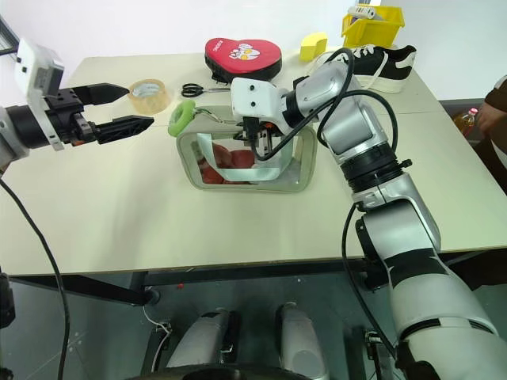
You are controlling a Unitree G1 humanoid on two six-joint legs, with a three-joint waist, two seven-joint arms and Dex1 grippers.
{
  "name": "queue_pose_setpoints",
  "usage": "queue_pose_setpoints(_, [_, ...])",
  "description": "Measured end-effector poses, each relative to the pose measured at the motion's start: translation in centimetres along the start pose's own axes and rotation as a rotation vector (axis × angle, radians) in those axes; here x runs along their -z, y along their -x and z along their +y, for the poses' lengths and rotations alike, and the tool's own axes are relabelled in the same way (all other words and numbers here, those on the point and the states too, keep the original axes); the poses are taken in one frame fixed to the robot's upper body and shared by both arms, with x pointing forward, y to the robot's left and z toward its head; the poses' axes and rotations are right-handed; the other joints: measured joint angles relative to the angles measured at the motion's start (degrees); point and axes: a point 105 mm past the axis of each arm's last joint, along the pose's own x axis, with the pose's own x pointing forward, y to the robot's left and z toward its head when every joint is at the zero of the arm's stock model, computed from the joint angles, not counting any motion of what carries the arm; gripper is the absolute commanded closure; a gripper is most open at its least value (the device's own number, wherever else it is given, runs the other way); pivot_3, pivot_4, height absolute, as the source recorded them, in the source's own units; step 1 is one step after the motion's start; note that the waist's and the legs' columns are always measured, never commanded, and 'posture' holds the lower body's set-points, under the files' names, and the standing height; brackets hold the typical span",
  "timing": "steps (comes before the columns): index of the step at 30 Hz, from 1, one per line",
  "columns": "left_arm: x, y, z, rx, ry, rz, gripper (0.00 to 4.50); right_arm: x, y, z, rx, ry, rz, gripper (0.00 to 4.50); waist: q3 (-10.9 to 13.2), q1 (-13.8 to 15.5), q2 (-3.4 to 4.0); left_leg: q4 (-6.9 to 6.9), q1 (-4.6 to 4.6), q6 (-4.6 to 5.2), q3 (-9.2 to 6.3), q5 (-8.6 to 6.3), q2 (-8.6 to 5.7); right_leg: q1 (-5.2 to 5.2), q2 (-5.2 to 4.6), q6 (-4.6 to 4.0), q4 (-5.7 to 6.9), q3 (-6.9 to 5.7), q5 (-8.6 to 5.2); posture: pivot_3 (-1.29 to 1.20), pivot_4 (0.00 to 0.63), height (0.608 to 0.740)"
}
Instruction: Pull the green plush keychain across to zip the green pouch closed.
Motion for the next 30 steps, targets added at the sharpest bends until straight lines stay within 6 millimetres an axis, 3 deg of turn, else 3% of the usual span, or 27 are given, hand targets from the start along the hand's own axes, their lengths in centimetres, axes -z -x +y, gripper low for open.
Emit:
queue_pose_setpoints(22, [-0.1, -1.5, -0.1, 0.058, 0.002, 0.005, 0.0, -0.9, -0.8, 1.3, -0.015, 0.095, -0.086, 4.45, 0.0, -0.1, 0.0, 0.0, 0.0, 0.02, 0.0, -0.01, 0.0, 0.0, 0.03, 0.0, 0.01, -0.01, 0.0, 0.0, 0.15, 0.74])
queue_pose_setpoints(26, [-0.1, -1.5, -0.1, 0.059, 0.002, 0.005, 0.0, -0.8, -1.1, 1.2, 0.001, 0.087, -0.078, 2.92, 0.0, 0.0, 0.0, 0.0, 0.0, 0.01, 0.0, 0.0, 0.0, 0.0, 0.03, 0.0, 0.01, -0.01, 0.0, 0.0, 0.15, 0.74])
queue_pose_setpoints(30, [-0.1, -1.5, -0.1, 0.059, 0.0, 0.008, 0.0, -1.1, -0.4, 0.3, 0.033, 0.089, -0.062, 0.92, 0.0, 0.0, 0.0, 0.01, 0.0, 0.02, 0.0, -0.01, 0.0, 0.0, 0.02, 0.0, 0.01, -0.01, 0.0, 0.0, 0.15, 0.74])
